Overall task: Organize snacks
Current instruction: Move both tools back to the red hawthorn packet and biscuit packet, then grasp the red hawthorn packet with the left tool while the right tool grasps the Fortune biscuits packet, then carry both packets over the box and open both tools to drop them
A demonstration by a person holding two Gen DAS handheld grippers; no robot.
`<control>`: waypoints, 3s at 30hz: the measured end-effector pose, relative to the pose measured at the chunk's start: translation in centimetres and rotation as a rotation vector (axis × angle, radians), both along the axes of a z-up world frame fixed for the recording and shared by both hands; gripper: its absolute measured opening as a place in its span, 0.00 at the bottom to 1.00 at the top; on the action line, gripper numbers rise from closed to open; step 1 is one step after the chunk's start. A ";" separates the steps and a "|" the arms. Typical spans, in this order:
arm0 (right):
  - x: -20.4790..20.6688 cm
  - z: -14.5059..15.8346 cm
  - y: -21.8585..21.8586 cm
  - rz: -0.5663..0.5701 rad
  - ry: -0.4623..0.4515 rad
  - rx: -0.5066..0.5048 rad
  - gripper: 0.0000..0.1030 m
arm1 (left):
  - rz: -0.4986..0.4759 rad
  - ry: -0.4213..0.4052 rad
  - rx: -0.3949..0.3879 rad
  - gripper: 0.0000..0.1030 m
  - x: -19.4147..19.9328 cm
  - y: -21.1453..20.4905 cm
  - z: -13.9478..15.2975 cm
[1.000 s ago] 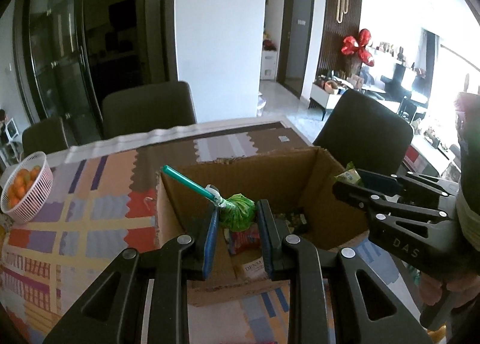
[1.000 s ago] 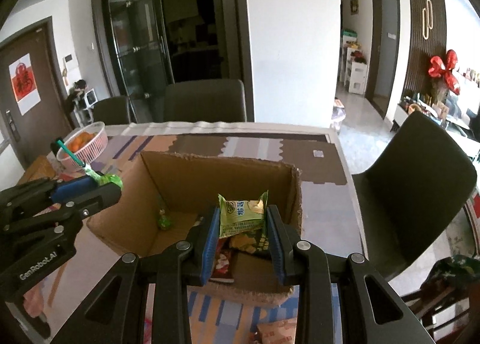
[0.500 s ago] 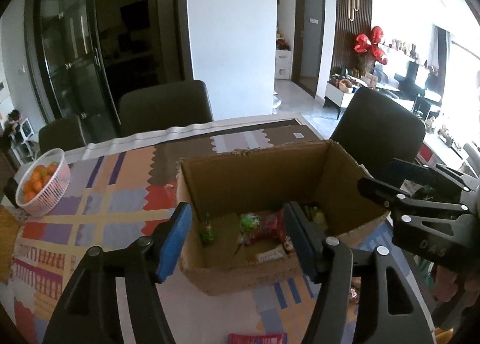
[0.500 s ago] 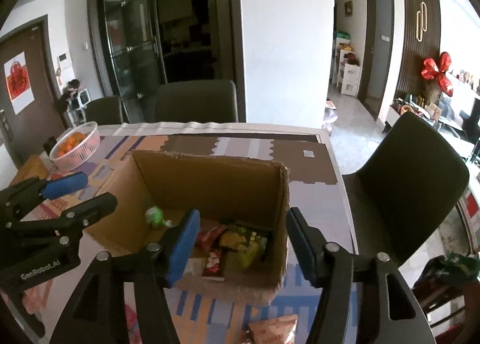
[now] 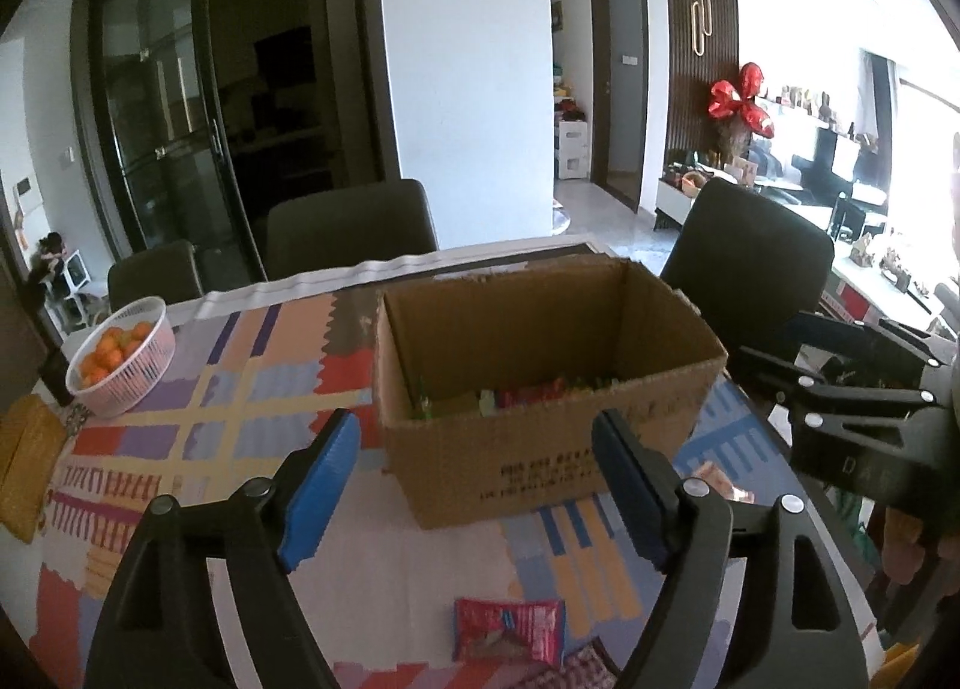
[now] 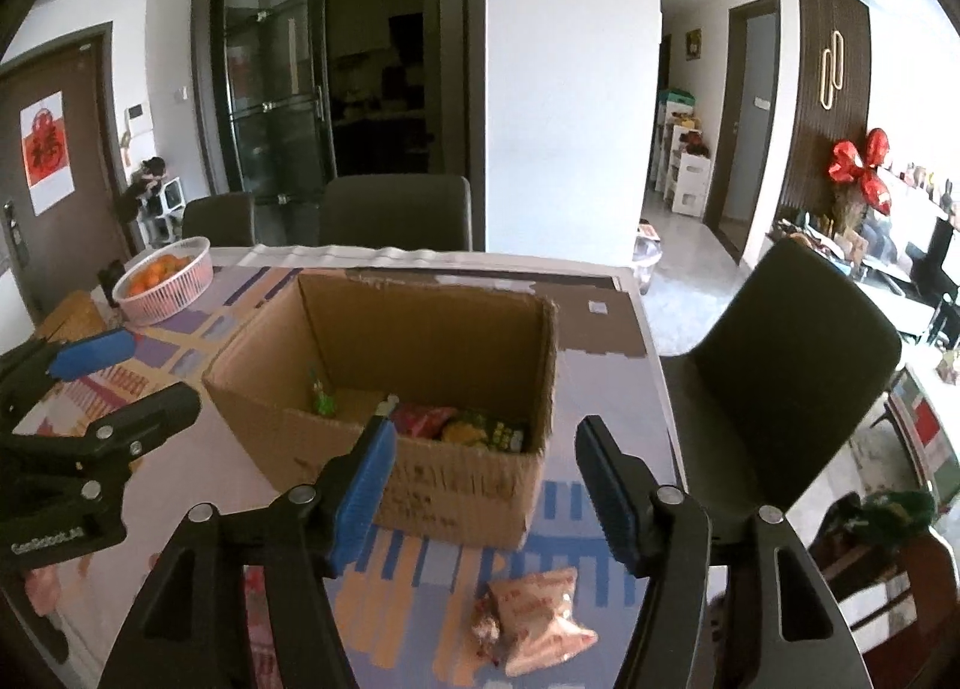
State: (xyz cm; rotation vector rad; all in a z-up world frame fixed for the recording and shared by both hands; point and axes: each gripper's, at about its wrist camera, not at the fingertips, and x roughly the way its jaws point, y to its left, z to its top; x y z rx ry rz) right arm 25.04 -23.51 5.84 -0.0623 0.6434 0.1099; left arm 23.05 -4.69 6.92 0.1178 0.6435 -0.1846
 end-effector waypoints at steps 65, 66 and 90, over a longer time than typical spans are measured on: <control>2.7 -15.9 -4.5 -0.116 0.435 -0.044 0.46 | -0.062 0.515 0.005 0.61 3.2 -1.3 -17.9; 2.6 -15.8 -4.6 -0.115 0.435 -0.042 0.46 | -0.068 0.514 0.008 0.60 3.3 -1.4 -17.8; -2.8 -10.5 -2.1 -0.054 0.280 0.012 0.46 | -0.085 0.346 -0.050 0.48 1.2 -1.7 -12.7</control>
